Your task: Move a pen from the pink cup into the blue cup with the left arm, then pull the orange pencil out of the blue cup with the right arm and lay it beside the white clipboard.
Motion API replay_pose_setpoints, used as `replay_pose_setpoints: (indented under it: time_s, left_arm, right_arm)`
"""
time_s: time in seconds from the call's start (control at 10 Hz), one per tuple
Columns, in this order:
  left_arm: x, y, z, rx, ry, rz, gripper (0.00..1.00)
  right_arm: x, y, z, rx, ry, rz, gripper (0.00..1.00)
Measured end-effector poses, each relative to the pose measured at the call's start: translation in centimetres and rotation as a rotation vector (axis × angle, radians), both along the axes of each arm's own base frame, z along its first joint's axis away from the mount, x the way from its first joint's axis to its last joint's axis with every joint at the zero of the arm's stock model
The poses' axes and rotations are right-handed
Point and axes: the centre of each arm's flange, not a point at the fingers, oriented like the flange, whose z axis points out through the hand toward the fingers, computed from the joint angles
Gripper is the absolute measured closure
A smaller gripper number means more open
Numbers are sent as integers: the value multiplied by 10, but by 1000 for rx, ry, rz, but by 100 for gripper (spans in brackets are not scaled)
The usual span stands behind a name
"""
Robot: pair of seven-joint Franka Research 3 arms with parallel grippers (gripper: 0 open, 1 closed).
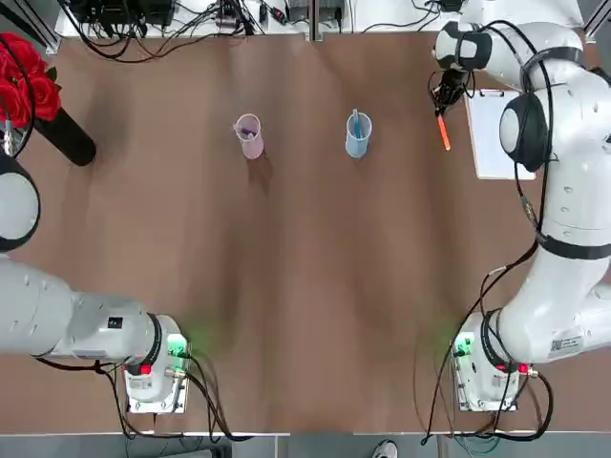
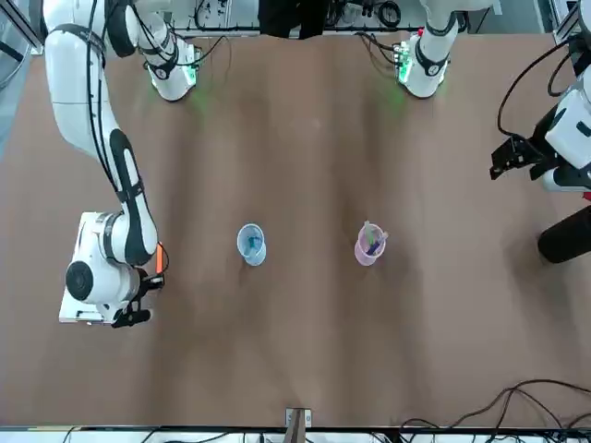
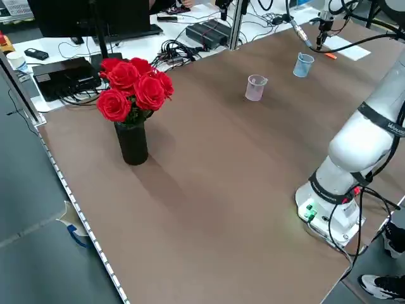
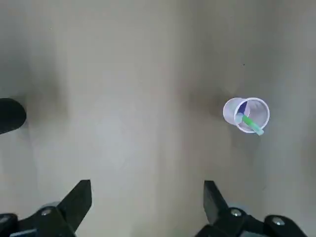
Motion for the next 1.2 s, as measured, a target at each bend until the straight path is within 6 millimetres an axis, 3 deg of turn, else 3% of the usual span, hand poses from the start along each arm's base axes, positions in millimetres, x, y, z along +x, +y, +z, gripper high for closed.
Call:
replay_pose_setpoints:
  time_s: [0.2, 0.4, 0.5, 0.6, 0.9, 1.2]
  left_arm:
    - [0, 0, 0, 0, 1, 0, 0]
    - [0, 0, -1, 0, 1, 0, 0]
    - [0, 0, -1, 0, 2, 0, 0]
    - [0, 0, -1, 0, 2, 0, 0]
    - [0, 0, -1, 0, 2, 0, 0]
    - [1, 1, 2, 0, -5, 1, 0]
  right_arm:
    - [7, -7, 9, 3, -21, -6, 56]
    - [21, -17, 38, -7, -77, -9, 25]
    - [28, -29, 72, -15, -110, -21, 11]
    - [30, -38, 119, -13, -140, -33, 0]
    - [-1, -62, 277, -3, -206, -138, 0]
    - [-61, -64, 390, -24, -193, -225, 0]
